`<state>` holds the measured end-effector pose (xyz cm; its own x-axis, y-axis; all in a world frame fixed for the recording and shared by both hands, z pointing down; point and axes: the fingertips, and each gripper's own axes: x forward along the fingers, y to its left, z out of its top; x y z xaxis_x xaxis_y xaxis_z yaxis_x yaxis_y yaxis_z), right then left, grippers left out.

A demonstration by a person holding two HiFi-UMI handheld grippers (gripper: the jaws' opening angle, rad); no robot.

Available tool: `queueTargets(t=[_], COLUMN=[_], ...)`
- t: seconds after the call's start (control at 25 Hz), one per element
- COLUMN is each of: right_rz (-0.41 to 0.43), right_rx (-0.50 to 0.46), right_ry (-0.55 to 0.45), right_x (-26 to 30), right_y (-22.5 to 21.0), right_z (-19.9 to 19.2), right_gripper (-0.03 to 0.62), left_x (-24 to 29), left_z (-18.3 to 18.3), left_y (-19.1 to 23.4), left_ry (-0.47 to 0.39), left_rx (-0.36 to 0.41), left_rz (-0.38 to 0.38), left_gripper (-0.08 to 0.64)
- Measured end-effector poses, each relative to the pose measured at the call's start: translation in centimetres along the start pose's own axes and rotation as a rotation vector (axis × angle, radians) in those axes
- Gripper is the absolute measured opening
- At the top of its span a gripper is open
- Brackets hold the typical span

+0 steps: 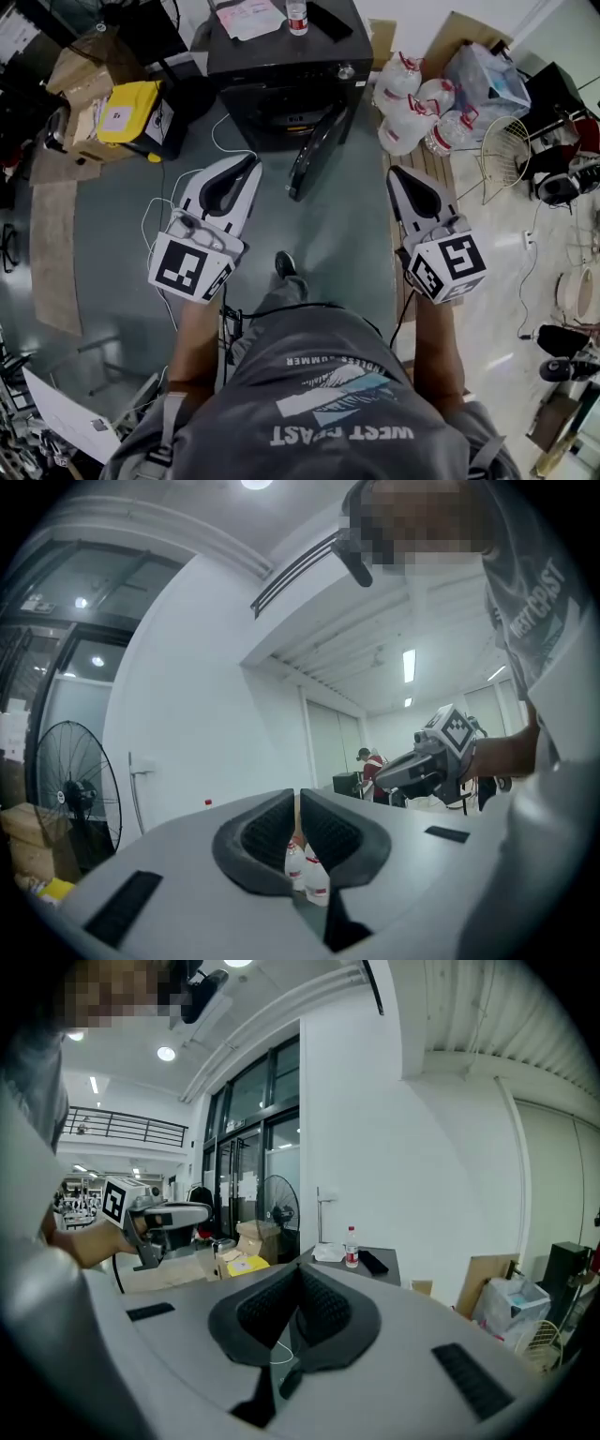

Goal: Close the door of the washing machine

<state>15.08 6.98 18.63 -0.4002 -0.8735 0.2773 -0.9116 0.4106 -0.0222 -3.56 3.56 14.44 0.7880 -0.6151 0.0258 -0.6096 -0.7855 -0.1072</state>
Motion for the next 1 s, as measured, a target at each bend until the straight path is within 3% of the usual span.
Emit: queueTargets(t=[0.52,0.72,1.0], right_rz=[-0.029,0.009,0.06], right_rx=[0.029,0.043,0.055], right_ry=[0.054,0.08,0.113], right_x=[9.8,14.1,20.3], right_y=[-2.7,-3.6,-7.5], right_z=[-0.1,-1.3,-4.4], right_gripper=[0.028,0.028,0.028], left_x=[6.4,8.8,13.1], left_z=[-3.5,-6.6,-11.4], left_y=[7.6,9.9,11.7], left_ry=[0.005,0.04,0.117], left_rx=[-0.026,-0.076,-0.132], left_rz=[-0.062,-0.076,-0.027], left_gripper=[0.035,0.035,0.035])
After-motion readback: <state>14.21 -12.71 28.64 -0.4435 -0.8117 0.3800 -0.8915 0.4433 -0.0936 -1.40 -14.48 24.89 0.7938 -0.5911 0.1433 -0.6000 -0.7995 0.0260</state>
